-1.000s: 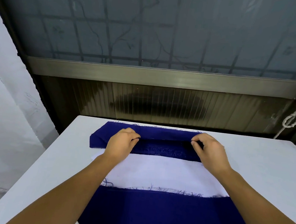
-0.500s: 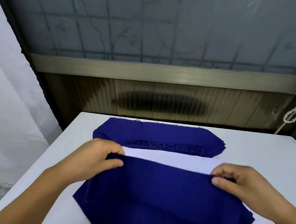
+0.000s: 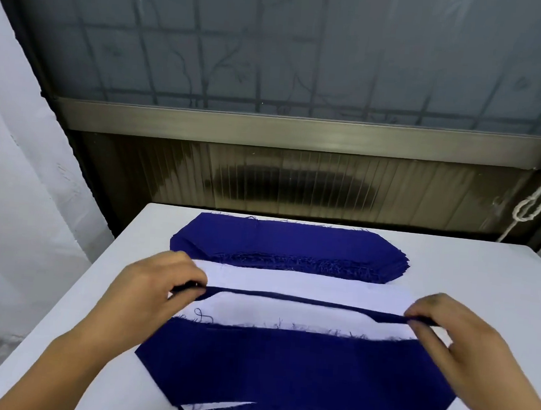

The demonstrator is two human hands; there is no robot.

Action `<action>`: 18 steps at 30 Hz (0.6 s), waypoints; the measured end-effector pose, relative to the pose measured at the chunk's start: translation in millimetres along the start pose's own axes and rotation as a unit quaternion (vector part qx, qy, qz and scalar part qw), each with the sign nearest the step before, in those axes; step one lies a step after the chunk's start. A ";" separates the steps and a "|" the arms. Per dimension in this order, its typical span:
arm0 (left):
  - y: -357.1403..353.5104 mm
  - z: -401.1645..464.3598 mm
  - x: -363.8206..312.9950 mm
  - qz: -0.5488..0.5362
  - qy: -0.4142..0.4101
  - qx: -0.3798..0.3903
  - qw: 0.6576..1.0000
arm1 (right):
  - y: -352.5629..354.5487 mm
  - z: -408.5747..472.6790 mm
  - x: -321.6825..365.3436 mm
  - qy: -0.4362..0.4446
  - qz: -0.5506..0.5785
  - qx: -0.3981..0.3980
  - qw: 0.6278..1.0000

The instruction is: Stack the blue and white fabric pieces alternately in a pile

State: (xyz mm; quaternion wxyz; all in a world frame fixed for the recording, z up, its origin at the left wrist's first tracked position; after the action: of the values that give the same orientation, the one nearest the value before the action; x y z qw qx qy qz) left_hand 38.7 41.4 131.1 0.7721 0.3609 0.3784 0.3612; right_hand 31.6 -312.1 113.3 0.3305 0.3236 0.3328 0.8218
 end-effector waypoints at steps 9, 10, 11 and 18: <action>-92.1 -82.5 -2.6 0.048 -0.055 0.108 0.991 | -57.9 -77.9 8.9 0.097 -0.065 0.008 0.993; -95.4 -85.1 -1.2 0.040 -0.046 0.111 0.992 | -58.6 -79.9 7.2 0.088 -0.061 0.003 0.994; -97.3 -86.9 -0.1 0.034 -0.040 0.111 0.992 | -57.9 -81.7 5.4 0.083 -0.060 -0.005 0.995; -98.8 -92.2 13.3 -0.013 -0.001 0.100 0.995 | -62.0 -87.4 3.5 0.086 -0.049 0.003 0.995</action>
State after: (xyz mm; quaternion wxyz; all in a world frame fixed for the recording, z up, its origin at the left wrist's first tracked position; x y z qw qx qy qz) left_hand -5.0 31.3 3.0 0.7373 0.4316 0.4161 0.3114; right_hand -15.7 -303.8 17.5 0.3396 0.2360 0.3775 0.8285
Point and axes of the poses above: each hand's wrist, its own z-axis towards the middle knuckle, its own y-axis out of the back of the hand, x = y × z, the point moved 10 cm from there along z, towards the middle knuckle, and after that the axes turned 6 degrees about y, right-handed, at the moved point
